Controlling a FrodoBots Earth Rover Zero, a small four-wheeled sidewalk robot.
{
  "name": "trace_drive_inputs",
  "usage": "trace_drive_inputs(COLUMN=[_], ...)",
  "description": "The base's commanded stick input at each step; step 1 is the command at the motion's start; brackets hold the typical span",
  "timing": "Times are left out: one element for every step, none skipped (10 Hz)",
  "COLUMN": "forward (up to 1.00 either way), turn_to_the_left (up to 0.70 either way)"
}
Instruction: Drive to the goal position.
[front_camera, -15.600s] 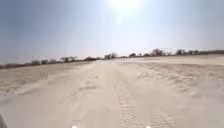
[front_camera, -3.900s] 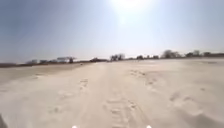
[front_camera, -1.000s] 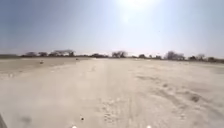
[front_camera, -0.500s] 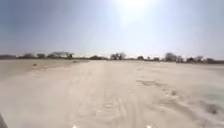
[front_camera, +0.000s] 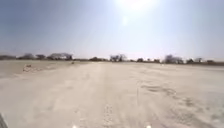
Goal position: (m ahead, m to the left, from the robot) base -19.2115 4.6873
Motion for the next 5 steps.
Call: trace_drive_inputs(forward=[0.70, 0.70, 0.70, 0.70, 0.70], turn_to_the_left=[0.00, 0.00, 0.00, 0.00, 0.00])
